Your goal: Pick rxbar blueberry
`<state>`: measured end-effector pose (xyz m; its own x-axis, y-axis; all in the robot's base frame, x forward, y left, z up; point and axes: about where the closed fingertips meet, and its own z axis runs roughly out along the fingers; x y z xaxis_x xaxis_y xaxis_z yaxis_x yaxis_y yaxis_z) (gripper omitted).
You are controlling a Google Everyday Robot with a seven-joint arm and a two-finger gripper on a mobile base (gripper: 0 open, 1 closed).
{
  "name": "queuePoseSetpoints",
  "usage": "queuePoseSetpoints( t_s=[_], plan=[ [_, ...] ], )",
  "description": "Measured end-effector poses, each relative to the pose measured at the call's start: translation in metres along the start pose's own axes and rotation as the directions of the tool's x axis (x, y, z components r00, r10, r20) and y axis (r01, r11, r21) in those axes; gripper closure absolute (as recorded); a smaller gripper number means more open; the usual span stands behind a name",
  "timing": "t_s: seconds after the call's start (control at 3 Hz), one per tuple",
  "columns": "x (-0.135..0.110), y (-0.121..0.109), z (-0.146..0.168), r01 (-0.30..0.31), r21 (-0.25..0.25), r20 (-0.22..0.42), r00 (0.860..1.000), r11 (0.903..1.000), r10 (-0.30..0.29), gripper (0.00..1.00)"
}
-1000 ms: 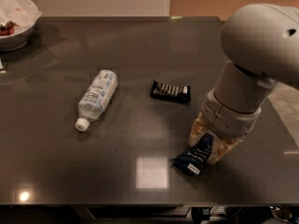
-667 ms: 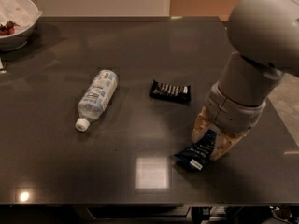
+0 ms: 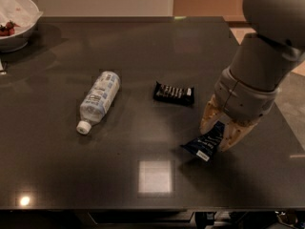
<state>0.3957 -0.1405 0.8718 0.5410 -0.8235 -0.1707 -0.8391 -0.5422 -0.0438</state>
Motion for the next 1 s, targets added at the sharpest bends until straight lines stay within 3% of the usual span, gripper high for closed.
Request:
queuePoseSetpoints(
  t_s=[0.33,0.67,1.0],
  plan=[
    [0.003,-0.006,-0.027,-0.037,0.035,0.008,0.999,0.9987,0.036,1.0],
    [0.007,-0.018,-0.07,-0.071,0.118,0.024,0.997,0.9905,0.069,1.0],
    [0.007,-0.024,-0.07,-0.069,0.141,0.021,0.998,0.9876,0.067,1.0]
  ],
)
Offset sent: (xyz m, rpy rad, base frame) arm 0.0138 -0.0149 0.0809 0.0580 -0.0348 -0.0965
